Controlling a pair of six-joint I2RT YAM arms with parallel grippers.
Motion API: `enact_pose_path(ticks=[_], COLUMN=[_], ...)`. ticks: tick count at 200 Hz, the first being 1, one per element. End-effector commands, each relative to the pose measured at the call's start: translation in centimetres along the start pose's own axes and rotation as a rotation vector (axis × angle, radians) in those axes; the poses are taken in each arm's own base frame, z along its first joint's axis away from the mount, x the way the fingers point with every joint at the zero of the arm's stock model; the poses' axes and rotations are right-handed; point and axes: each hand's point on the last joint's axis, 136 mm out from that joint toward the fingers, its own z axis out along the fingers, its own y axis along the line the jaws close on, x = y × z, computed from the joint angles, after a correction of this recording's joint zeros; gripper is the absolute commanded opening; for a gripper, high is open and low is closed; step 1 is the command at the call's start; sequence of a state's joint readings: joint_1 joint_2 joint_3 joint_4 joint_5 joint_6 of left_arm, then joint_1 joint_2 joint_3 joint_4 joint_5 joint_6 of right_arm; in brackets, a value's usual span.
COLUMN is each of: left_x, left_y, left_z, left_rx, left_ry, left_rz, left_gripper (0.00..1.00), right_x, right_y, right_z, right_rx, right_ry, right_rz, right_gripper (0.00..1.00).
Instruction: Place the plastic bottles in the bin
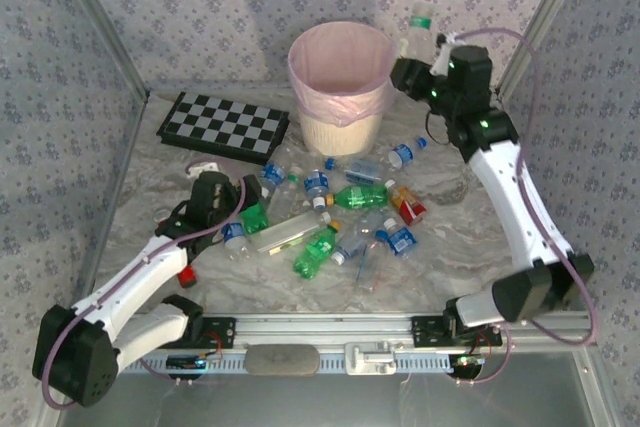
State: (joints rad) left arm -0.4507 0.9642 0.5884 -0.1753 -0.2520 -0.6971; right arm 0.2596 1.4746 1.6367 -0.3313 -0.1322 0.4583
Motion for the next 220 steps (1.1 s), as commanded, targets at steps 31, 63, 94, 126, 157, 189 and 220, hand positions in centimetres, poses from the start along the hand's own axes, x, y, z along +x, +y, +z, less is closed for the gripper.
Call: enact_pose_path(ticks=[31,63,94,126,157,189,220], left_x=[0.9,0.7,0.7,0.9,0.9,1.0,1.1], left_y=[3.7,5.0,6.0,6.5,6.7,6.9,6.7], left_z=[-1.8,-2.6,-2.8,-2.7,-2.5,-2.4,-2.4], left_rx=[-0.075,-0.086,-0.110,-0.114,-0.108,-0.110,-0.100], left_ry=[-0.003,-0.027,-0.031,-0.027,-0.021,-0.017,-0.007], left_rz=[0.023,0.012,0.012,-0.001,-0.011,-0.025,-0.037], left_gripper=[1.00,1.00,1.00,1.00,1.00,1.00,1.00], right_x=[1.8,4.8,8.2,9.5,9.6,8.3,5.3], right_y=[3.0,3.4,2.9,1.9,2.1,2.8,4.1], right_z=[9.0,13.6,15.9,16.9,17.3,17.1,15.6], right_rx=[-0.055,-0.019,0.049,0.099,0.090,0.072,0.041], right_ry=[0.123,0.233,0.338,0.356,0.348,0.311,0.243], right_rz=[-0.024,-0.038,-0.064,-0.076,-0.070,-0.071,-0.087], right_gripper=[0.46,0.46,0.47,0.49,0.56,0.78,0.99])
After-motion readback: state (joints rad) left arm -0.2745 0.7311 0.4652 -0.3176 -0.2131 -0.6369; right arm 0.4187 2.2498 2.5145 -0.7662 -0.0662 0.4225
